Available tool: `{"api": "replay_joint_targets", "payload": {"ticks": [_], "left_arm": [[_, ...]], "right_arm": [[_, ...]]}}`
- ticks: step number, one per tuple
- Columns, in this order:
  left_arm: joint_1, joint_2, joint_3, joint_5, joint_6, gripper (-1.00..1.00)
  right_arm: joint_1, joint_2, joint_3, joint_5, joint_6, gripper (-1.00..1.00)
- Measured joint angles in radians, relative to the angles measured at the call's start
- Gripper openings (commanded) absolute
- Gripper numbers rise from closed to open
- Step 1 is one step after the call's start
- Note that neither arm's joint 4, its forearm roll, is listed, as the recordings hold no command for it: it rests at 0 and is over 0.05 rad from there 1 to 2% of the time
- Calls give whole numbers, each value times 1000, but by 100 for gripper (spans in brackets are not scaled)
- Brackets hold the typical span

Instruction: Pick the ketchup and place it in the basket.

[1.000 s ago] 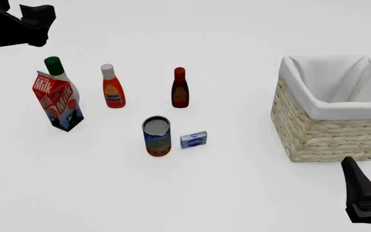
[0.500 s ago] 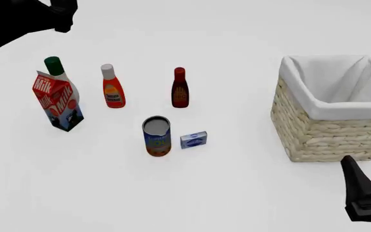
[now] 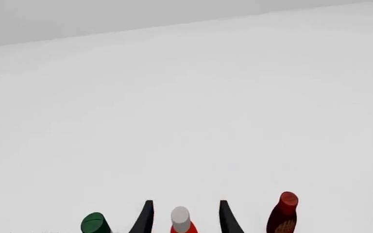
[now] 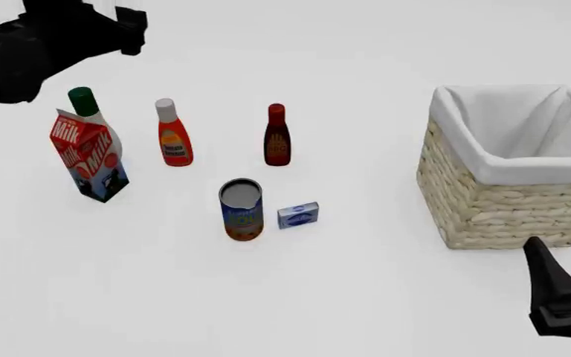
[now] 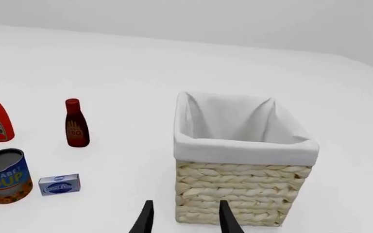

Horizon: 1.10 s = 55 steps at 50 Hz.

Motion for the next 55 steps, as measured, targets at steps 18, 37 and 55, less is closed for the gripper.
{"api": "replay_joint_targets", "payload": {"ticks": [18, 37, 55], "left_arm": [[12, 107, -41, -26, -26, 100], [27, 207, -81, -34, -61, 100], [31, 272, -104, -45, -82, 100]], "right_arm": [[-7, 38, 0, -27, 2, 100], [-15, 70, 0, -52, 5, 100], [-20, 86, 0, -64, 6, 100]]}}
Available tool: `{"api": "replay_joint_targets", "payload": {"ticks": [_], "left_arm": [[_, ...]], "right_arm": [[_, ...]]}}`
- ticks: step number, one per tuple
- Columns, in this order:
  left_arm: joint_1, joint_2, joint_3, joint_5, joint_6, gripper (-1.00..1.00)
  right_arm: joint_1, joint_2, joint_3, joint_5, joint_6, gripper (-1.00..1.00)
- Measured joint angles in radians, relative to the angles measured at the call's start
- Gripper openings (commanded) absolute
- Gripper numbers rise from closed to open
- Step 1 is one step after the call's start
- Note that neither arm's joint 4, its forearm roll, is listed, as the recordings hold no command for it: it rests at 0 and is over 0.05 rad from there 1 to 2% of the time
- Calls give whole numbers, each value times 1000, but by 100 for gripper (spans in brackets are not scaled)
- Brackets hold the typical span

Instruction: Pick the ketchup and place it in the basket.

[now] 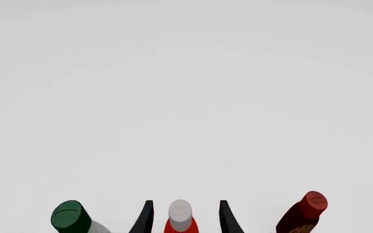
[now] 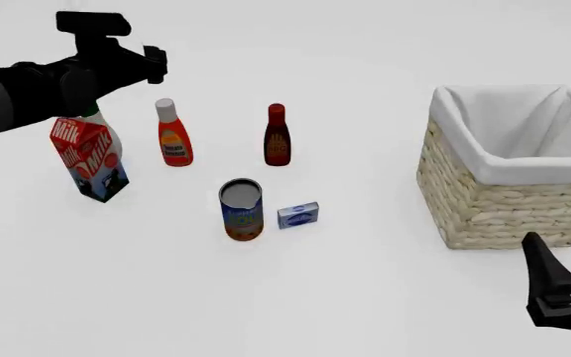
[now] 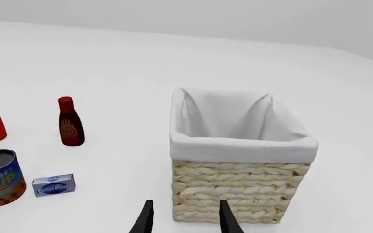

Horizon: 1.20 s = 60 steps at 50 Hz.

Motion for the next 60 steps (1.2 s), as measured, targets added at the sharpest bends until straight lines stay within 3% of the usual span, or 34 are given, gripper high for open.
{"api": "replay_joint_targets", "payload": {"ticks": [60], "left_arm": [[15, 175, -5, -113, 15, 100]], "right_arm": [[-20, 37, -1, -23, -4, 100]]}}
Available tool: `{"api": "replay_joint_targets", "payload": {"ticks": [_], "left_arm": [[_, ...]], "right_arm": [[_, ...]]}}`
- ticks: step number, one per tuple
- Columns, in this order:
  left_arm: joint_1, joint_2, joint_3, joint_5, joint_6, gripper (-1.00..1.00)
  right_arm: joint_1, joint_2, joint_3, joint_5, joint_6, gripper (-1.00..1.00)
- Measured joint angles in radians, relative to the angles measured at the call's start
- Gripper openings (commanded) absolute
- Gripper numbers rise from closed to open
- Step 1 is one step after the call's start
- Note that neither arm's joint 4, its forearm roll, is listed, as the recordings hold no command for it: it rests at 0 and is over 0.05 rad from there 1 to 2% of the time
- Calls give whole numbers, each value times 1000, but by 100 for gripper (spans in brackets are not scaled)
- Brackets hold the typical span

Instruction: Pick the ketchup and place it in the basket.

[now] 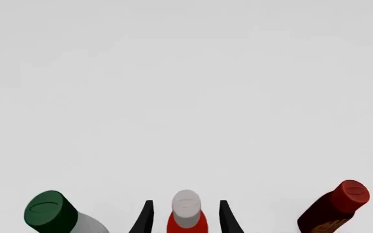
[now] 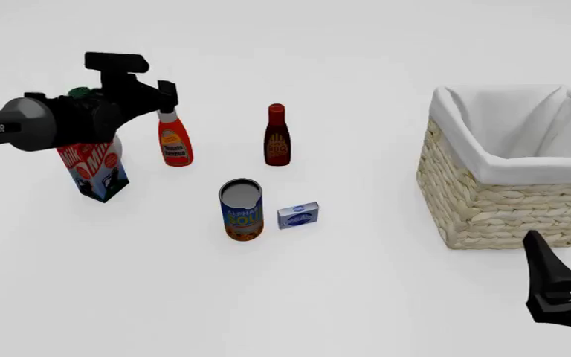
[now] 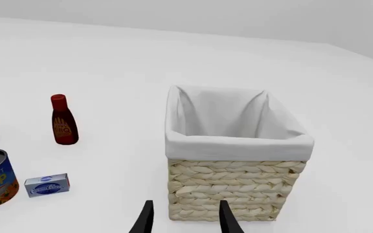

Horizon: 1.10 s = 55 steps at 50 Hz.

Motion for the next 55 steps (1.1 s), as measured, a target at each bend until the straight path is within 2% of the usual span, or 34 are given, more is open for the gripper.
{"api": "replay_joint_targets", "payload": {"ticks": [55], "left_arm": [[1, 157, -85, 5, -21, 100]], "right_arm": [[-5, 59, 0, -44, -5, 100]]}}
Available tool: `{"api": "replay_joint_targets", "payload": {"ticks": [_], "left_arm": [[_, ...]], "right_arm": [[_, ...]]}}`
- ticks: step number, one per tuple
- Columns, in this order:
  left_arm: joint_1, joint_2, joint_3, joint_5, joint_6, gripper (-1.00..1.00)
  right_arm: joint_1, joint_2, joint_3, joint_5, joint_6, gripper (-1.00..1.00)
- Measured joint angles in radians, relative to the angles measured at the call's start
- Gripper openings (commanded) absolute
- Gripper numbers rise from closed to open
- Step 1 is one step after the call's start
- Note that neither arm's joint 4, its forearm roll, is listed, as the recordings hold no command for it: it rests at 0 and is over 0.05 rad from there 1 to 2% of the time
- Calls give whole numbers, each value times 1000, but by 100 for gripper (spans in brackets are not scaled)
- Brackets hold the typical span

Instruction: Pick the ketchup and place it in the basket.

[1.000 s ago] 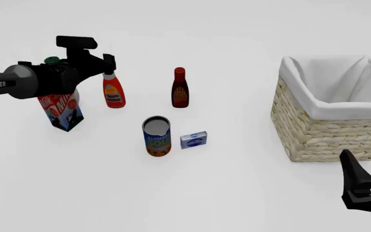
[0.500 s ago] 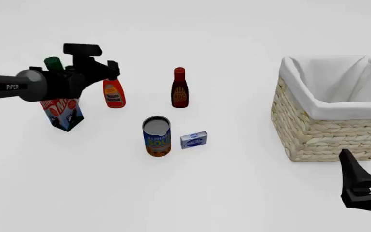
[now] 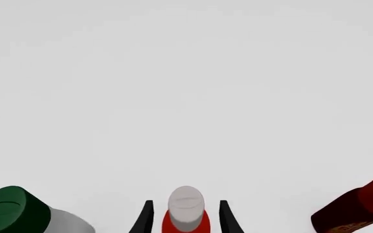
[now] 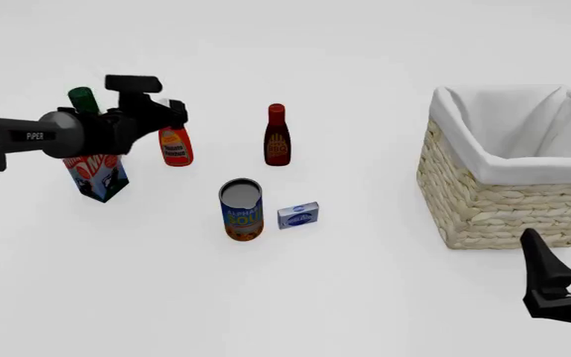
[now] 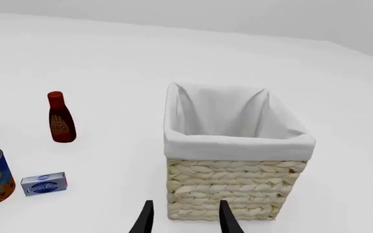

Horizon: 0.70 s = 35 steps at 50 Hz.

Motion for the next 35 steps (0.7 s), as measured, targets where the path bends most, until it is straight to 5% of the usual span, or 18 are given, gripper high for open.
{"api": "replay_joint_targets", "payload": {"ticks": [22, 23, 35], "left_arm": [[-5, 41, -25, 4, -7, 100], [-5, 41, -25, 3, -8, -100], [-9, 31, -13, -4, -10, -100]], "right_arm": [[-1, 28, 0, -20, 1, 100], [-1, 29, 0, -21, 1, 100], [0, 33, 0, -23, 3, 100]]}}
